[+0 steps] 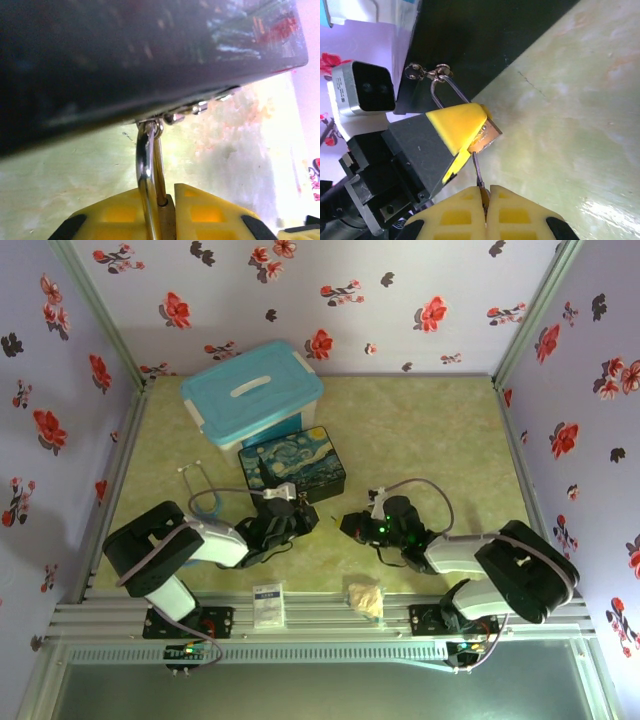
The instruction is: Unlock the padlock with the key
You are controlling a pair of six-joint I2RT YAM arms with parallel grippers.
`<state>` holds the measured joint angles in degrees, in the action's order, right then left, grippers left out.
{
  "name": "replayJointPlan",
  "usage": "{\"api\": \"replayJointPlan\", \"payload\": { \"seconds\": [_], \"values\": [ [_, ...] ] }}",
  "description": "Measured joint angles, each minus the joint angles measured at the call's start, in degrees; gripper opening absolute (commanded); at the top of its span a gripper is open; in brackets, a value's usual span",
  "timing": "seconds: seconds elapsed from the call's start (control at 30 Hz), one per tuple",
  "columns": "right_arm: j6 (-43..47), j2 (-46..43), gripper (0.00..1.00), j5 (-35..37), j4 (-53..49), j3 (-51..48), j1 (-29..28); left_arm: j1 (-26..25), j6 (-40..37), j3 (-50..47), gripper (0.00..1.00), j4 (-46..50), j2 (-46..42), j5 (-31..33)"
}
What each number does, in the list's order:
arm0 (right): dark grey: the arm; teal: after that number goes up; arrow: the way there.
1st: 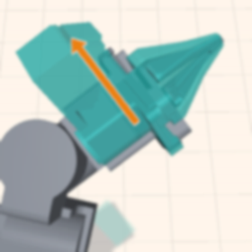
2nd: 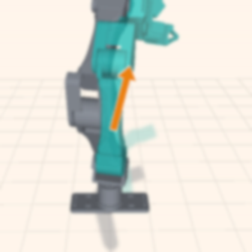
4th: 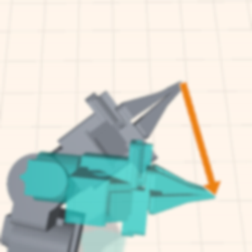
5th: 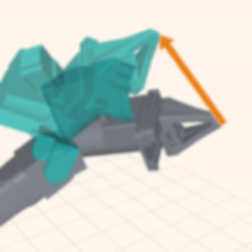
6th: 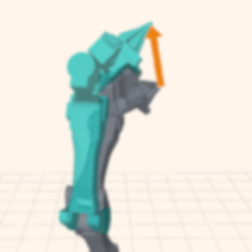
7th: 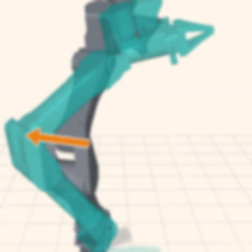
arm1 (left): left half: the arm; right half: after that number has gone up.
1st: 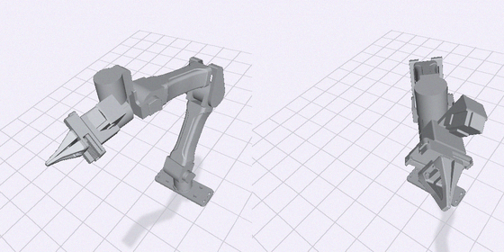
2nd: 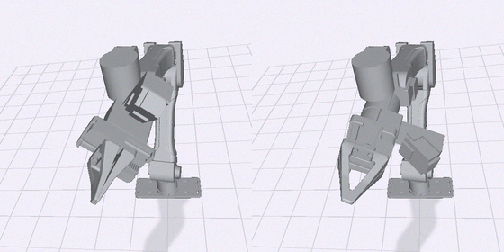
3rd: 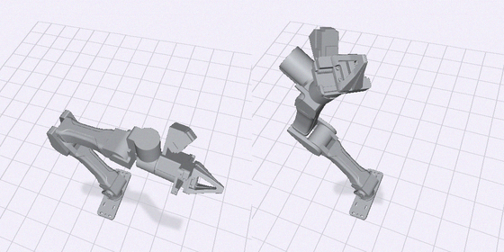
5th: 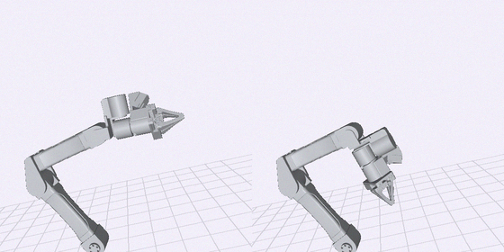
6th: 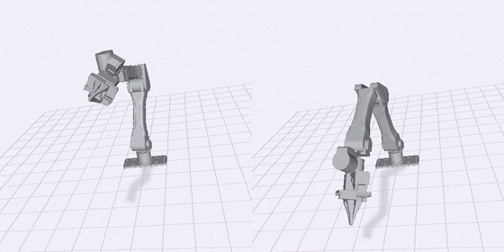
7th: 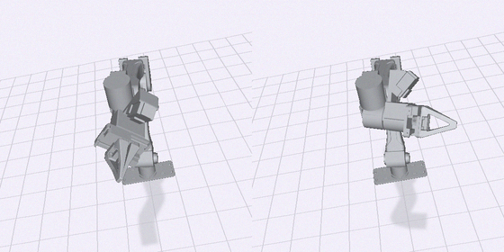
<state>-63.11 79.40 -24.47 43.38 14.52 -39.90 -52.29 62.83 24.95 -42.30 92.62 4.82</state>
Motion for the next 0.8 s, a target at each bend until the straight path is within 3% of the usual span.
{"api": "replayJointPlan", "payload": {
  "seconds": [0.23, 0.53, 0.8],
  "values": [
    [-6.6, 10.0, 0.00, -1.7, 10.1, 0.1, 0.7, -0.3, 3.8, -2.1, 0.00, -7.4, 0.8, 0.6],
    [-11.7, 23.1, 0.00, -5.6, 27.4, 0.1, 0.2, -0.3, 4.8, -2.1, 0.00, -8.7, 1.2, 1.1],
    [-12.2, 25.5, 0.00, -5.8, 32.8, 0.2, -1.7, -0.3, 5.1, -2.0, 0.00, -6.9, 0.3, 1.3]
  ]
}}
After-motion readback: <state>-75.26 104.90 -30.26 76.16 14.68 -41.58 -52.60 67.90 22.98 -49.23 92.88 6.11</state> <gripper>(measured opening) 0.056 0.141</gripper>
